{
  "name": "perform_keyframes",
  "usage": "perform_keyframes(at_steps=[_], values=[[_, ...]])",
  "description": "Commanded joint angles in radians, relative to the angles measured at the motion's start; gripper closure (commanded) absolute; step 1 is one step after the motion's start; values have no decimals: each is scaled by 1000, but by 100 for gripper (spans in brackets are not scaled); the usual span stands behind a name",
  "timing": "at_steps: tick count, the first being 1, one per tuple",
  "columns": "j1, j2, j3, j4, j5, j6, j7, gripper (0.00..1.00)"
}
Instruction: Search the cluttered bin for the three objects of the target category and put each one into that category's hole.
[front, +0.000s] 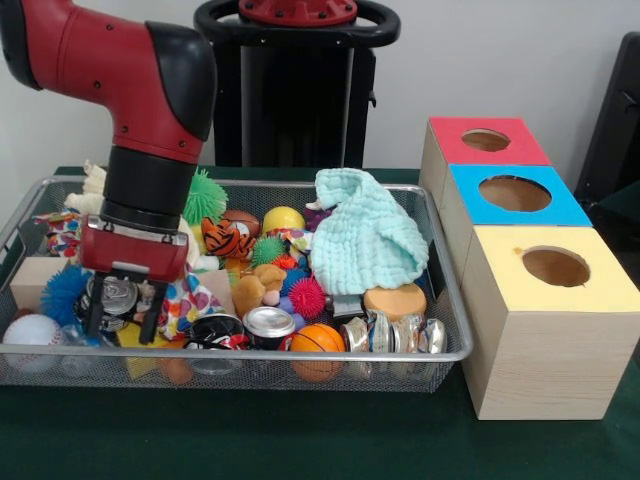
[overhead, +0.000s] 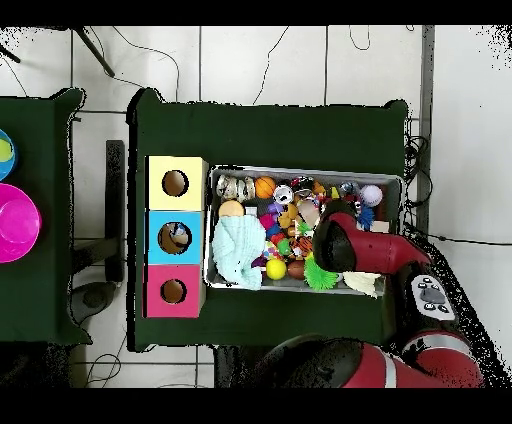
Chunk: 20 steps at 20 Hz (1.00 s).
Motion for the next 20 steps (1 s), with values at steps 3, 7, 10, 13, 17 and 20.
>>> perform_keyframes(at_steps=[3, 7, 10, 13, 17, 20], values=[[-38, -2, 83, 77, -41, 223, 30, 0], [-47, -13, 106, 108, -55, 271, 1, 0], [8, -2, 25, 70, -52, 319, 3, 0], [22, 37, -2, 22, -73, 333, -13, 0], [16, 58, 9, 0, -82, 344, -28, 0], [4, 60, 27, -5, -87, 360, -41, 0]])
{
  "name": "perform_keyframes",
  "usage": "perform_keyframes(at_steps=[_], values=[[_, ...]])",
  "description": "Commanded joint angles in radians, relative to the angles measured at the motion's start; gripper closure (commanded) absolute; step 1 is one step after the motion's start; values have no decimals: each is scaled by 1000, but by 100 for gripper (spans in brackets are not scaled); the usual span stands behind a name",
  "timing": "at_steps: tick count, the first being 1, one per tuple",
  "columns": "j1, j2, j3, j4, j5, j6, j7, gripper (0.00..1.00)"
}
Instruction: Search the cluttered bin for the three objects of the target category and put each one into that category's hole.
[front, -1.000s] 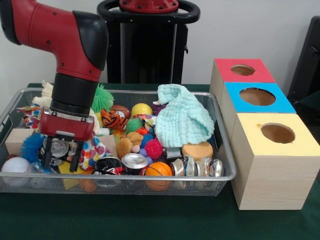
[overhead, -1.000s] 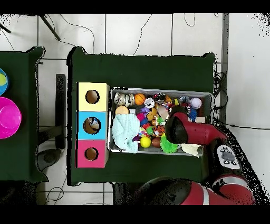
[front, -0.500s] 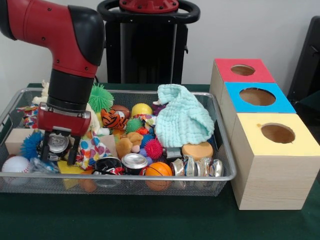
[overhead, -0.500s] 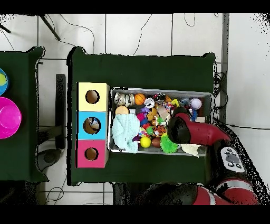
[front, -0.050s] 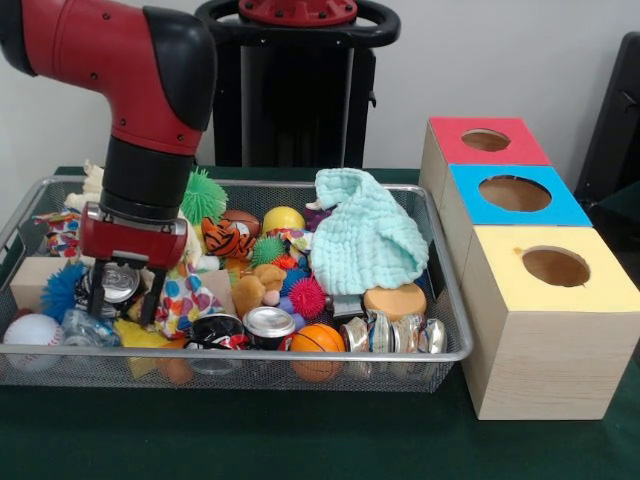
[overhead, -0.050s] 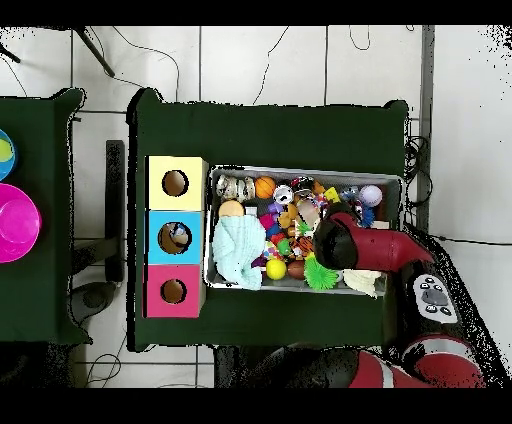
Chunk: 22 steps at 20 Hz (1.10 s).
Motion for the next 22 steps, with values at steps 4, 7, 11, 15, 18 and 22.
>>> perform_keyframes(at_steps=[4, 7, 11, 15, 18, 22], values=[[-63, 69, 99, 37, -81, 250, -101, 0], [-87, 43, 117, 67, -89, 286, -134, 0], [75, 87, -117, -23, -127, 143, 37, 0], [121, 124, -207, -65, -132, 68, 95, 0], [111, 153, -228, -94, -123, 0, 116, 0], [169, 222, -345, -135, -47, -123, 200, 0]])
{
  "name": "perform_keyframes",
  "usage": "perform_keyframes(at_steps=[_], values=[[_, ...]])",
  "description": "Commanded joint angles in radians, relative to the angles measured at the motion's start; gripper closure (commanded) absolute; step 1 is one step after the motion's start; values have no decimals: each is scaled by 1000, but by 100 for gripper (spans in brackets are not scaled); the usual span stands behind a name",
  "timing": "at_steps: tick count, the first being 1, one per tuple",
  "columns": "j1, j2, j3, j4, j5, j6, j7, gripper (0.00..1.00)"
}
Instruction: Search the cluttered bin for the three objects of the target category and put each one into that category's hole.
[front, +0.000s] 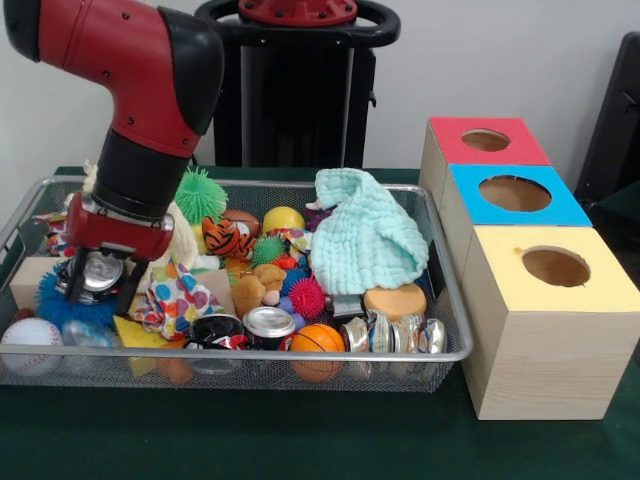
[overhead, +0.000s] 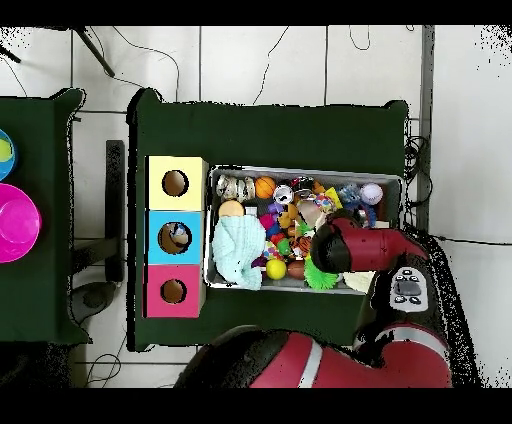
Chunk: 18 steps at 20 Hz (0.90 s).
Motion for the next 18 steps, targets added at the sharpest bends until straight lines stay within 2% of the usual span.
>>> perform_keyframes(at_steps=[1, 5, 8, 11, 14, 18], values=[[34, 169, -168, -69, 30, -160, 205, 0], [10, 166, -156, -79, 68, -219, 186, 0], [-6, 150, -113, -86, 58, -220, 153, 0], [-52, 145, -13, -112, 13, -215, 122, 0], [-43, 153, -9, -112, 27, -204, 125, 0], [-32, 157, -5, -138, 22, -289, 130, 0]])
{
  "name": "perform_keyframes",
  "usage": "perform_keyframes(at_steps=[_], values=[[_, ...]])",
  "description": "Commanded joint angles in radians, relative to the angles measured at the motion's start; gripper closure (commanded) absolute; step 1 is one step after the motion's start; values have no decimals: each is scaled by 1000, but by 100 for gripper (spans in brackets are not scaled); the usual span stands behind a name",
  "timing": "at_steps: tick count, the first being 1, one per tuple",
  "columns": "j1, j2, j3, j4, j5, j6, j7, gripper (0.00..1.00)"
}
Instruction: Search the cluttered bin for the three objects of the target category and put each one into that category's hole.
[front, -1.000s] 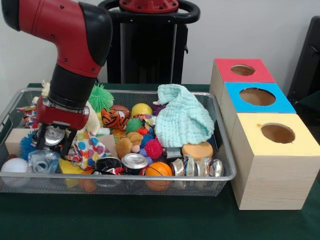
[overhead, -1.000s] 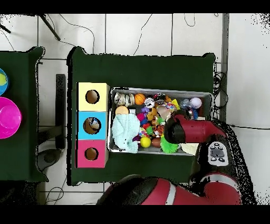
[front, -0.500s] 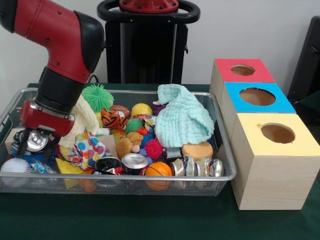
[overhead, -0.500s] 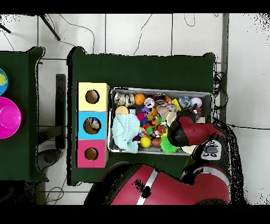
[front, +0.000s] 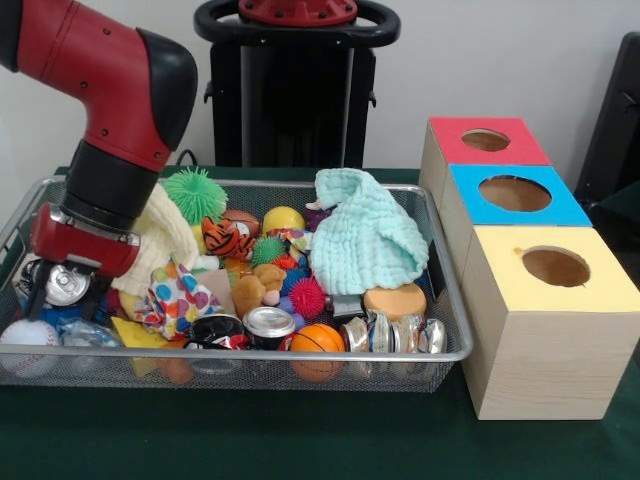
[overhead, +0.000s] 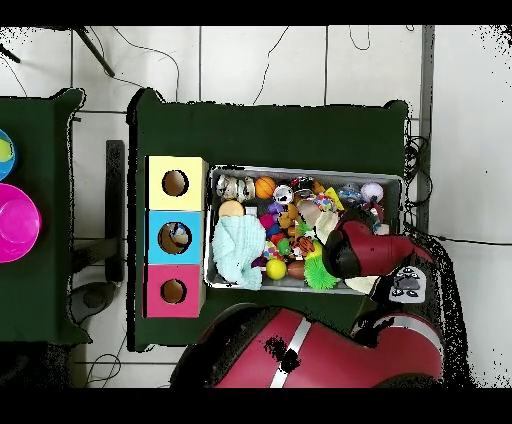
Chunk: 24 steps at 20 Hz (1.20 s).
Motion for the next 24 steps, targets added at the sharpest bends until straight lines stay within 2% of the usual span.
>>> perform_keyframes(at_steps=[1, 6, 11, 15, 21, 24], values=[[-51, 60, 121, -87, -18, -93, 132, 0], [-78, 54, 196, -98, -65, -131, 139, 0], [-79, 44, 226, -95, -84, -126, 141, 0], [-159, -3, 384, -59, -168, -20, 129, 0], [-162, -17, 449, -29, -143, 16, 144, 0], [-146, -21, 433, -16, -120, 10, 153, 0]])
